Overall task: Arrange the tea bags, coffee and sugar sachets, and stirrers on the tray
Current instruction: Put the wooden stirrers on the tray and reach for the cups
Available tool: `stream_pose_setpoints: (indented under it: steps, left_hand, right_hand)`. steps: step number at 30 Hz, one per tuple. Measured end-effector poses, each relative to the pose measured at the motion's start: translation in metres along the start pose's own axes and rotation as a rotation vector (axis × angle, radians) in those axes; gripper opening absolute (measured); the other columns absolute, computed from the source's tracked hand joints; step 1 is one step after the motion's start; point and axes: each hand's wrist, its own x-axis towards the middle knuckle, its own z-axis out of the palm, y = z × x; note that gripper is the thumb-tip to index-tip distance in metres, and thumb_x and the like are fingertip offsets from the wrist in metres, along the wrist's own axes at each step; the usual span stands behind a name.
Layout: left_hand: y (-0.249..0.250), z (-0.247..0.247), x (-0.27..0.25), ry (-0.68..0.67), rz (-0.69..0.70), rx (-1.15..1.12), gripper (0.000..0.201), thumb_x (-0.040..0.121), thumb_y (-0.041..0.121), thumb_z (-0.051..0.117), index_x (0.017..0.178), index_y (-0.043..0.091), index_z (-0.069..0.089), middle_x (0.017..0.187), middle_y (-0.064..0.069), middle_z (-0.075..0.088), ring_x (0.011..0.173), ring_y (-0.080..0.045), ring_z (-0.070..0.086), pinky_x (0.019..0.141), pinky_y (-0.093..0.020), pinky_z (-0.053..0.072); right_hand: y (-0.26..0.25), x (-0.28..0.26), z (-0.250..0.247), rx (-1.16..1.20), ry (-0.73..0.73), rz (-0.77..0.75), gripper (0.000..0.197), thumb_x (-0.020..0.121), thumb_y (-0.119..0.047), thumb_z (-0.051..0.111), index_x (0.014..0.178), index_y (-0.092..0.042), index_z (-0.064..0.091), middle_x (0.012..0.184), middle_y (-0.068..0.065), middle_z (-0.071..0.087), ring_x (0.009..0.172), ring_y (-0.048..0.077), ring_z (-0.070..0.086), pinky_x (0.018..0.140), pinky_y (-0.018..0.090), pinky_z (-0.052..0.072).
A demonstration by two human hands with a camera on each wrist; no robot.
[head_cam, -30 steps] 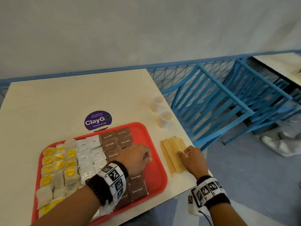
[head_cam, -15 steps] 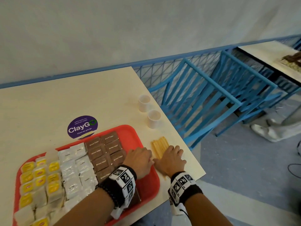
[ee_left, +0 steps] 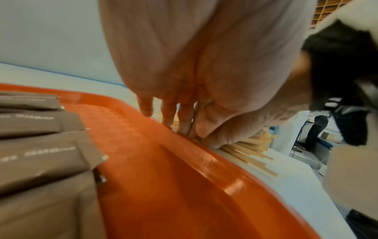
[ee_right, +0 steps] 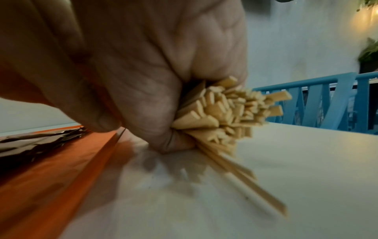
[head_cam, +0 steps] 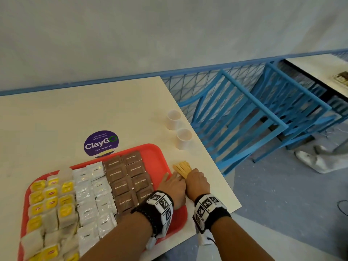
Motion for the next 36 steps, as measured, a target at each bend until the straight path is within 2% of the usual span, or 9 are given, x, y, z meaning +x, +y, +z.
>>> stream_pose_setpoints:
  steps: [5,13,22,25,27,29,32,34,36]
  left_hand:
    - [0.0,-0.001,0.002,-0.018,-0.007,-0.065,0.037,0.086,0.016,0.054,0.122,0.011,0.056,0.136,-0.006,0.051,0.136,-0.023,0.034,0.118,-0.051,0.021]
    - [-0.002,0.001,0.005,-0.045,-0.006,-0.123,0.044,0.087,0.015,0.054,0.13,0.011,0.051,0.141,-0.004,0.047,0.14,-0.021,0.029,0.117,-0.053,0.022]
    - [-0.001,-0.003,0.001,-0.055,-0.022,-0.198,0.038,0.087,0.01,0.051,0.126,0.011,0.052,0.137,-0.006,0.048,0.138,-0.023,0.033,0.115,-0.05,0.026]
    - [-0.01,-0.006,-0.005,0.005,-0.034,-0.302,0.036,0.095,0.012,0.047,0.131,0.011,0.05,0.134,-0.01,0.05,0.131,-0.029,0.043,0.11,-0.041,0.031]
    - [-0.018,-0.009,-0.01,0.035,-0.047,-0.4,0.038,0.099,0.015,0.044,0.137,0.013,0.051,0.139,-0.01,0.052,0.133,-0.028,0.045,0.111,-0.036,0.035]
    - [-0.024,-0.014,-0.015,0.067,-0.062,-0.504,0.035,0.1,0.014,0.043,0.133,0.014,0.056,0.135,-0.006,0.057,0.127,-0.025,0.052,0.105,-0.032,0.042]
    - [-0.027,-0.021,-0.017,0.109,-0.078,-0.581,0.031,0.1,0.013,0.044,0.126,0.014,0.062,0.122,-0.002,0.065,0.114,-0.019,0.06,0.093,-0.026,0.047]
    - [-0.027,-0.025,-0.019,0.135,-0.086,-0.575,0.031,0.1,0.012,0.043,0.123,0.016,0.063,0.117,0.001,0.067,0.111,-0.016,0.061,0.091,-0.022,0.04]
    - [-0.029,-0.027,-0.022,0.159,-0.096,-0.554,0.03,0.1,0.014,0.043,0.121,0.02,0.064,0.114,0.006,0.068,0.109,-0.011,0.06,0.093,-0.025,0.028]
  right_hand:
    - [0.0,-0.002,-0.003,-0.092,-0.009,-0.085,0.025,0.101,-0.01,0.04,0.123,-0.004,0.051,0.127,0.013,0.056,0.118,0.027,0.054,0.097,0.035,0.047]
    - [-0.001,-0.009,-0.005,0.025,0.025,-0.065,0.025,0.102,-0.008,0.037,0.125,-0.001,0.044,0.128,0.014,0.054,0.119,0.028,0.055,0.099,0.035,0.047]
    - [0.007,0.002,-0.006,0.141,-0.075,-0.009,0.03,0.099,-0.019,0.048,0.124,-0.004,0.048,0.127,0.016,0.055,0.117,0.031,0.056,0.094,0.035,0.047]
    - [0.025,0.018,-0.017,0.348,-0.172,0.088,0.035,0.095,-0.027,0.054,0.122,-0.005,0.052,0.12,0.012,0.059,0.1,0.025,0.059,0.078,0.033,0.048]
    - [0.038,0.023,-0.023,0.6,-0.184,0.11,0.026,0.091,-0.02,0.054,0.112,-0.005,0.055,0.099,0.011,0.068,0.079,0.021,0.062,0.073,0.04,0.055]
    - [0.044,0.023,-0.027,0.805,-0.12,0.087,0.013,0.089,-0.009,0.052,0.101,-0.008,0.055,0.08,0.009,0.067,0.062,0.02,0.061,0.068,0.041,0.059]
    - [0.04,0.02,-0.026,0.936,0.093,-0.033,0.001,0.092,-0.008,0.054,0.092,-0.008,0.055,0.071,0.008,0.059,0.057,0.018,0.056,0.063,0.042,0.057]
    - [0.035,0.019,-0.023,0.977,0.305,-0.082,0.011,0.094,-0.015,0.057,0.085,-0.01,0.054,0.07,0.011,0.058,0.058,0.027,0.056,0.06,0.047,0.055]
    - [0.026,0.015,-0.021,1.04,0.45,-0.084,0.015,0.095,-0.018,0.059,0.083,-0.011,0.053,0.072,0.014,0.06,0.063,0.034,0.059,0.059,0.045,0.053]
